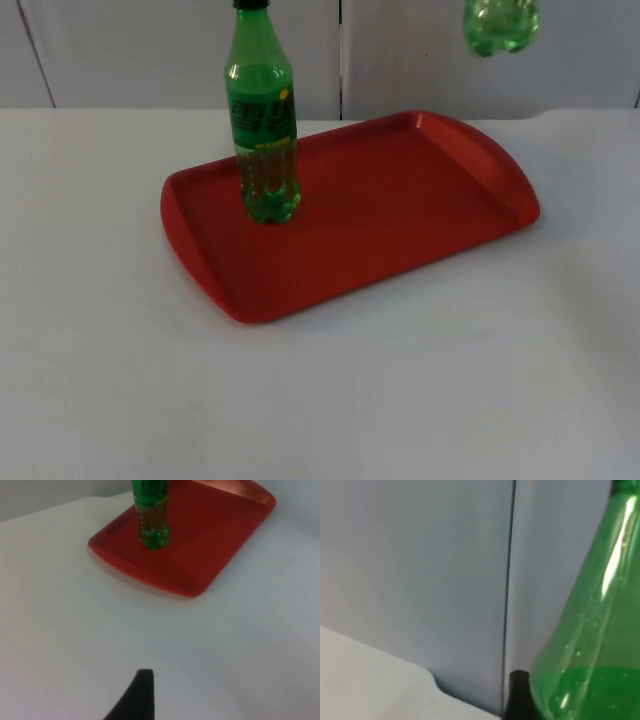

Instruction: Place the bottle upright on the tray.

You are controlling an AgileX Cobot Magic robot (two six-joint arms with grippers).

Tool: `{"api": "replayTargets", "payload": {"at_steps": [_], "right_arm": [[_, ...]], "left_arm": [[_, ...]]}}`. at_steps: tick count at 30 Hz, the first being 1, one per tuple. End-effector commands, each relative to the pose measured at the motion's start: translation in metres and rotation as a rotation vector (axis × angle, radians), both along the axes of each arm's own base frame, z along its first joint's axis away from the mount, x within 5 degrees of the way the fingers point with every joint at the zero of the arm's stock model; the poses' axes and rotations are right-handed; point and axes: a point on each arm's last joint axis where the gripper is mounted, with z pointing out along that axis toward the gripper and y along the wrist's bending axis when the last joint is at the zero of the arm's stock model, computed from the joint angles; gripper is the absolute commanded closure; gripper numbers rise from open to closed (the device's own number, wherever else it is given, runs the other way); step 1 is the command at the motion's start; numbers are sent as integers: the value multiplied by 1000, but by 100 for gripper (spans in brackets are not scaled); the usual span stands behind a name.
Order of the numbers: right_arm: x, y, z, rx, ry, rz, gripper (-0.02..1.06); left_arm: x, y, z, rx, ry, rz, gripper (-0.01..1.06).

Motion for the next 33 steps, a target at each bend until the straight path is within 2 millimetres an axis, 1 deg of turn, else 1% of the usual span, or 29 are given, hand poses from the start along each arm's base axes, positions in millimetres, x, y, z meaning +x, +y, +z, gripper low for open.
{"api": "replayTargets", "payload": {"at_steps": [1,3,4,5,6,8,10,13,15,16,18,19,20,21,22,23,24,25,27,28,29,33], "right_arm": [[1,1,7,72,-4,-23,105],[3,1,2,73,-5,-30,105],[5,0,2,59,-31,-37,105],[6,2,1,6,-76,-29,105],[6,2,1,6,-76,-29,105],[6,9,3,-50,-149,-18,105],[6,11,5,-125,-237,-6,105],[6,12,6,-136,-257,5,105],[6,13,5,-198,-272,35,105],[6,13,5,-198,-272,35,105],[5,14,6,-277,-314,62,105],[6,14,6,-203,-290,38,105],[7,12,9,-75,-244,-4,105],[7,12,9,-75,-244,-4,105],[10,6,12,86,-180,-61,105],[11,3,12,205,-124,-101,105],[13,-3,12,280,-90,-132,105],[14,-3,11,345,-67,-152,105],[15,-5,13,355,-90,-162,105],[16,-5,14,315,-140,-154,105],[16,-2,13,284,-166,-133,105],[18,3,7,254,-201,-91,105]], "left_arm": [[0,0,0,-2,-4,-2,0],[0,0,0,-2,-4,-2,0],[0,0,0,-2,-4,-2,0],[0,0,0,-2,-4,-2,0],[0,0,0,-2,-4,-2,0],[0,0,0,-2,-4,-2,0],[0,0,0,-2,-4,-2,0],[1,0,0,-1,-5,1,0],[1,0,0,-2,-4,2,0],[1,0,0,-2,-4,2,0],[1,0,0,-2,-4,2,0],[1,1,0,0,-5,3,0],[1,1,0,-1,-5,5,0],[1,1,0,-1,-5,5,0],[1,1,0,-2,-4,9,0],[1,1,0,-2,-4,9,0],[1,1,0,-2,-4,9,0],[1,1,0,-2,-4,9,0],[1,1,0,-2,-4,9,0],[1,1,0,-2,-4,9,0],[1,1,0,-2,-4,9,0],[1,1,0,-2,-4,9,0]]}}
